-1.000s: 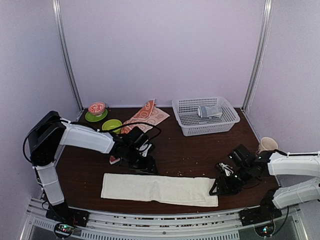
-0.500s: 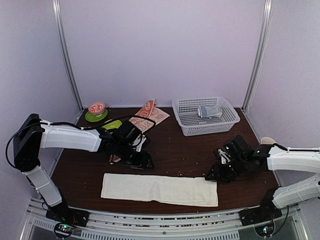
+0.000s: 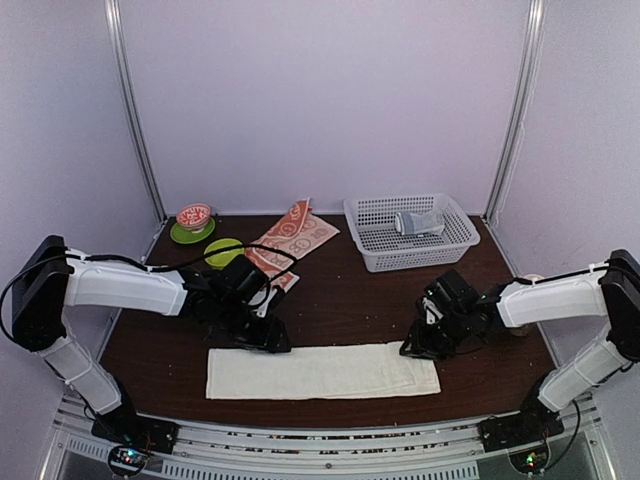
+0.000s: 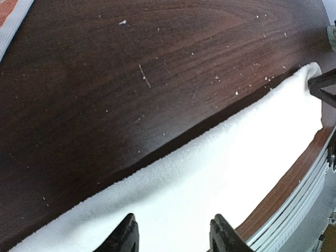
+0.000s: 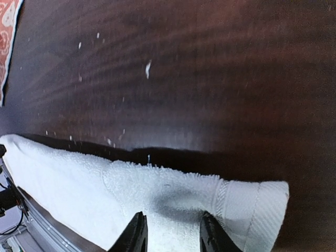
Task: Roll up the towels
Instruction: Adjust the towel at the center of the board.
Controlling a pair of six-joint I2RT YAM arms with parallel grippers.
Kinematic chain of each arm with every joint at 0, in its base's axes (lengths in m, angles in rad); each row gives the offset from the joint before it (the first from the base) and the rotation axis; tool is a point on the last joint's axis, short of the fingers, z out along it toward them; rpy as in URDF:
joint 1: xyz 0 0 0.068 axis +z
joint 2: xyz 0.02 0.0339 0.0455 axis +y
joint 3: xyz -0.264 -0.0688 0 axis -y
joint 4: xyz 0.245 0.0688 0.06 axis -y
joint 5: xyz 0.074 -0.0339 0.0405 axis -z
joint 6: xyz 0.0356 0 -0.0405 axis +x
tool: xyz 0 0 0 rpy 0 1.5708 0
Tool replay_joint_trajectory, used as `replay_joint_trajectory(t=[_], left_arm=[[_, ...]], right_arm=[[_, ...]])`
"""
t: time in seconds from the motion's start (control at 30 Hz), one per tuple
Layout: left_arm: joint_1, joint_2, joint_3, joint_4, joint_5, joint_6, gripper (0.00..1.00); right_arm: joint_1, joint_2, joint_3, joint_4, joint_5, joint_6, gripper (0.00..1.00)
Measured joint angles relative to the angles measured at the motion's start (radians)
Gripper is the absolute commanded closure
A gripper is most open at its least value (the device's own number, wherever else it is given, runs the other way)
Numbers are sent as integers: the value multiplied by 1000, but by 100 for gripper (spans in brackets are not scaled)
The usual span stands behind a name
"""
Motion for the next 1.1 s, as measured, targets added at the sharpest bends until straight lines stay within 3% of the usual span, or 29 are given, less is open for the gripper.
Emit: replay_joint_trajectory(t=[0.27, 0.4, 0.57, 0.7, 0.83, 1.1], left_arm=[[24, -5, 0, 1, -9, 4, 53], [32, -5, 6, -11, -11, 20, 53], [29, -5, 83, -23, -6, 45, 53], [-1, 39, 237, -19, 14, 73, 55], [-60, 178, 406, 22, 54, 91, 57], [-95, 367, 446, 10, 90, 93, 57]], right_arm=[[-133, 124, 133, -11, 79, -58, 56], [-169, 175, 203, -36, 97, -76, 48], [-174, 101, 210, -95, 109, -89, 45], [-174, -96, 161, -122, 146, -92, 45], [-187, -211, 46, -122, 167, -87, 45], [-246, -269, -158, -80, 147, -14, 43]])
